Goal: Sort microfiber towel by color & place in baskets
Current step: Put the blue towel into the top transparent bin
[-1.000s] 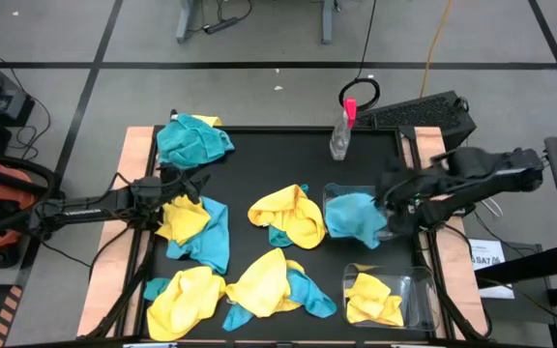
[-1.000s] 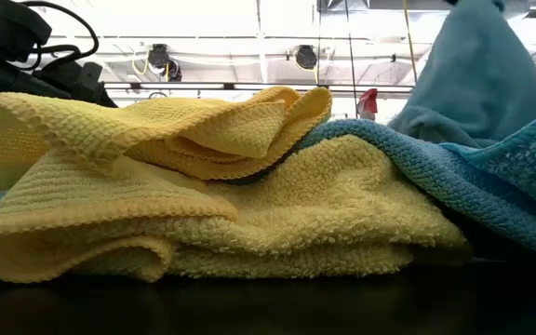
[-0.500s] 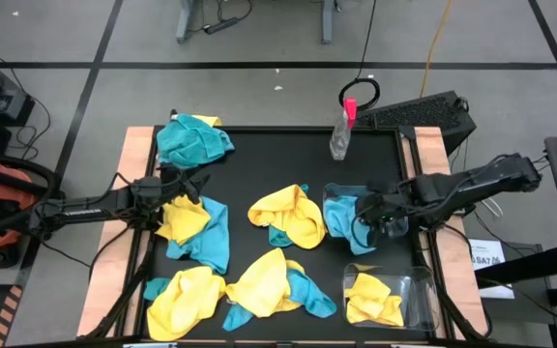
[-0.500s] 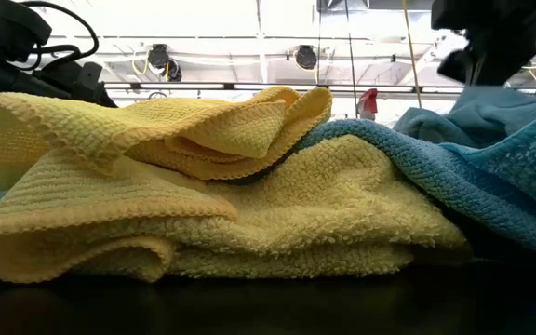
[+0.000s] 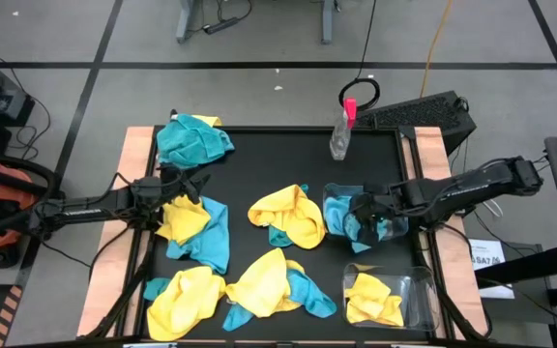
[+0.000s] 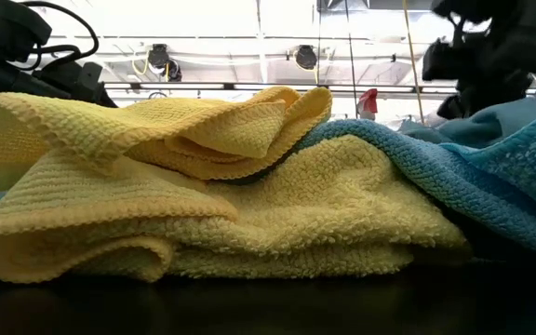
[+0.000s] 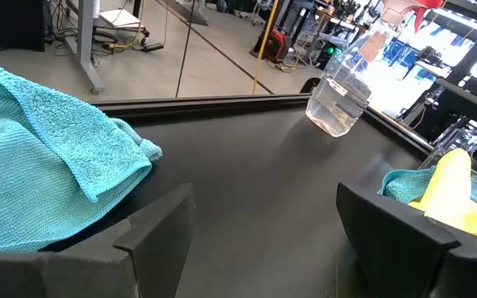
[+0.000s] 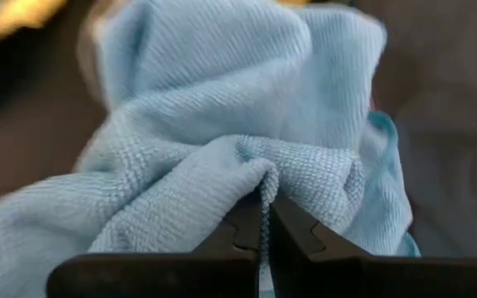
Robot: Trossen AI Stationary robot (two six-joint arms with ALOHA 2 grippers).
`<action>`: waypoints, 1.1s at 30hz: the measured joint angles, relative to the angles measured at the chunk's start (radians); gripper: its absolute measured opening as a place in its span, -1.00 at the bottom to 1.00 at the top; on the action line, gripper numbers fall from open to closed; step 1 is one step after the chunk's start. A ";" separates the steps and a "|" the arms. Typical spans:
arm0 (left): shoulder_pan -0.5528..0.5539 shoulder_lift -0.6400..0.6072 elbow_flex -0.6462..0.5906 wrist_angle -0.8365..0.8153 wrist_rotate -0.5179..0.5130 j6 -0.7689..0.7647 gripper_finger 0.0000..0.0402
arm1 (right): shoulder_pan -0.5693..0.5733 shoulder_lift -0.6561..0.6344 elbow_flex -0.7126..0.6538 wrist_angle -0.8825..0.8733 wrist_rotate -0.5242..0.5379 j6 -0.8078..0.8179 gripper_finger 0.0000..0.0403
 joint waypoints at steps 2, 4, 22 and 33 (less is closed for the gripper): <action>0.000 0.000 0.000 0.000 0.000 0.000 0.49 | -0.014 0.010 -0.021 0.004 0.000 0.011 -1.00; 0.000 0.000 0.000 0.000 0.000 0.000 0.49 | -0.027 0.025 -0.039 0.019 -0.005 0.013 -1.00; 0.000 0.000 0.000 0.000 0.000 0.000 0.49 | -0.091 0.062 -0.007 -0.041 -0.078 0.002 -0.71; 0.000 0.000 0.000 0.000 0.000 0.000 0.49 | -0.091 0.020 0.228 -0.281 -0.025 -0.019 -0.18</action>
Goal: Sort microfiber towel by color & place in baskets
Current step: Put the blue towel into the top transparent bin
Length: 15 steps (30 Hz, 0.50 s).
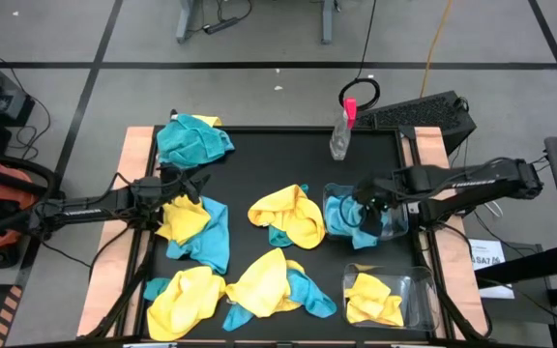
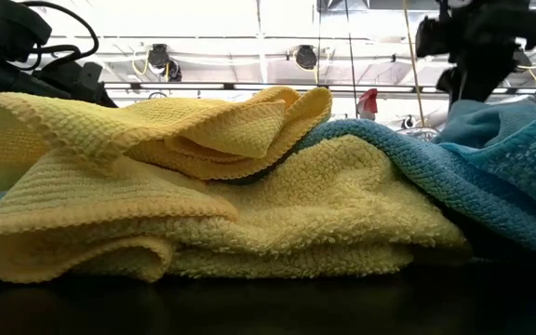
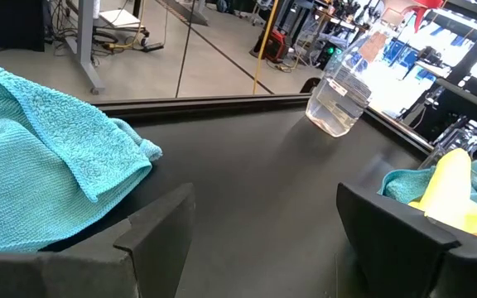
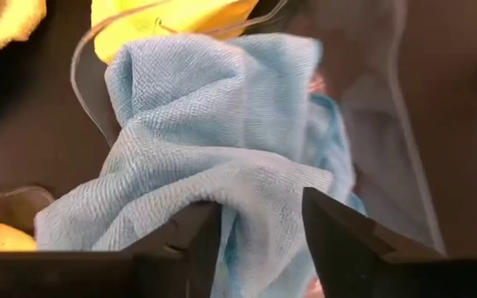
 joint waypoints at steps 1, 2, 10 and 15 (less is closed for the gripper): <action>0.000 0.000 0.000 0.000 0.000 0.000 0.49 | 0.000 0.000 0.020 -0.019 0.004 0.000 -0.16; 0.000 0.000 0.000 0.000 0.000 0.000 0.49 | 0.000 0.000 0.036 -0.036 0.004 0.000 -0.15; 0.000 0.000 0.000 0.000 0.000 0.000 0.49 | 0.018 0.000 0.116 -0.158 -0.004 0.033 -0.14; 0.000 0.000 0.000 0.000 0.000 0.000 0.49 | 0.052 0.000 0.109 -0.089 -0.117 0.046 -0.14</action>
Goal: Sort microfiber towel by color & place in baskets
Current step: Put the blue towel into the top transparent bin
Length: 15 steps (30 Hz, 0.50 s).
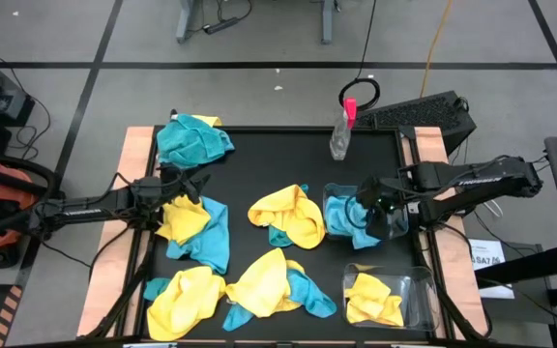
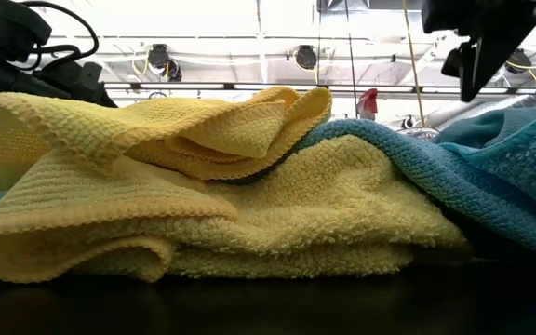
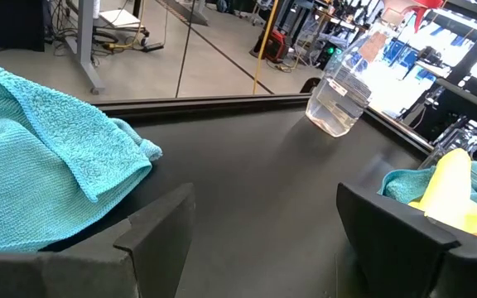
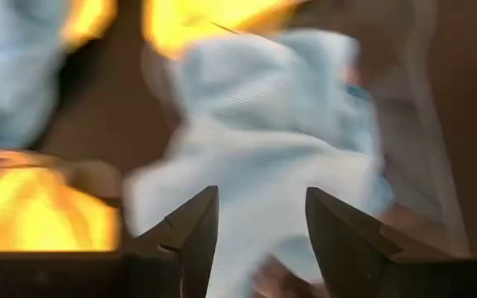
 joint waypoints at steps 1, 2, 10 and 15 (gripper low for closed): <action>0.000 0.000 0.000 0.000 0.000 0.000 0.49 | 0.010 0.000 -0.007 0.031 -0.020 0.004 -0.14; 0.000 0.000 0.000 0.000 0.000 0.000 0.49 | 0.021 0.000 -0.014 0.058 -0.037 0.007 -0.14; 0.000 0.000 0.000 0.000 0.000 0.000 0.49 | 0.086 0.001 -0.114 0.204 -0.062 0.014 -0.14; 0.000 0.000 0.000 0.000 0.000 0.000 0.49 | 0.084 0.006 -0.204 0.240 -0.062 0.039 -0.17</action>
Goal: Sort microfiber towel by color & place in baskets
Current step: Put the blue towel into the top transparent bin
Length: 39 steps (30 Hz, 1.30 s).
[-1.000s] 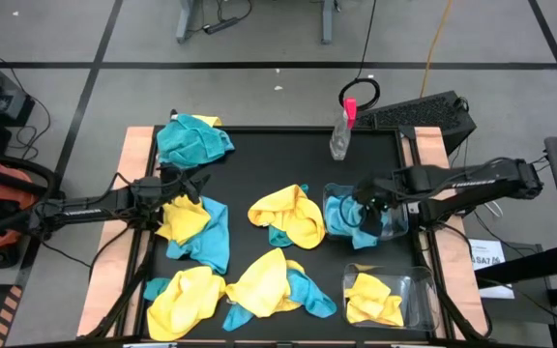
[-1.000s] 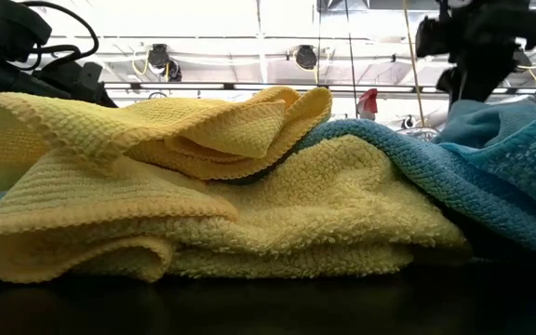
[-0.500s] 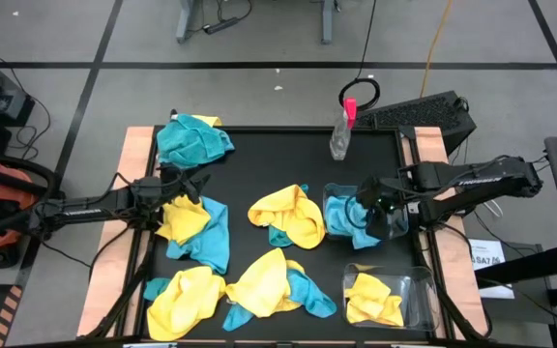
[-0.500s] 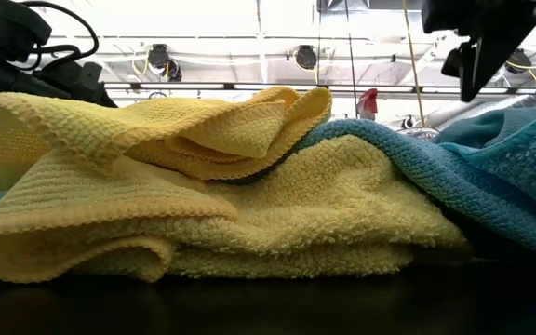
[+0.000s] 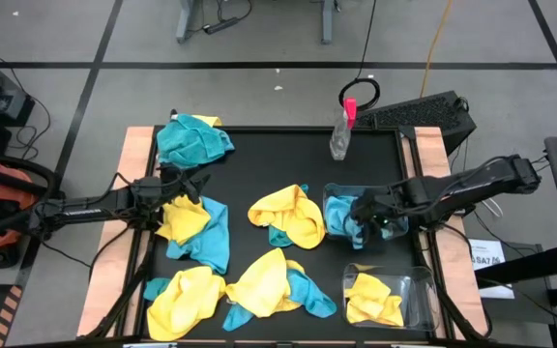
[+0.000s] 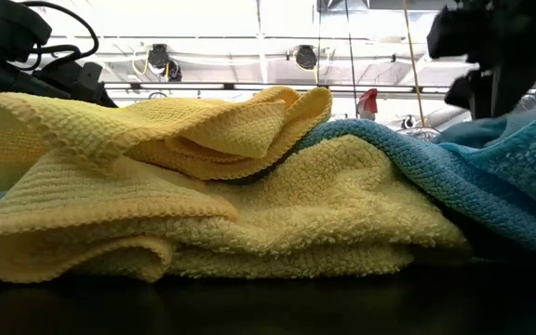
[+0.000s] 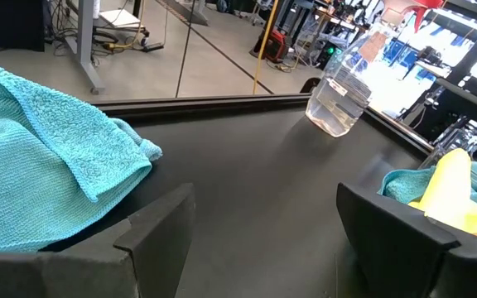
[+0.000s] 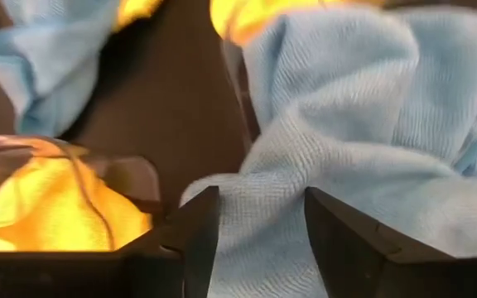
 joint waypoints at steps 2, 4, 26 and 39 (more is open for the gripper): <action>0.000 0.000 0.000 0.000 0.000 0.000 0.49 | 0.000 0.002 -0.028 0.013 0.001 0.001 -0.19; 0.000 0.000 0.000 0.000 0.000 0.000 0.49 | 0.000 0.002 -0.045 0.010 0.014 -0.001 -0.24; 0.000 0.000 0.000 0.000 0.000 0.000 0.49 | -0.143 0.001 -0.079 -0.016 0.207 -0.121 -0.98; 0.000 0.000 0.000 0.000 0.000 0.000 0.49 | -0.173 0.025 -0.184 0.122 0.155 -0.125 -0.98</action>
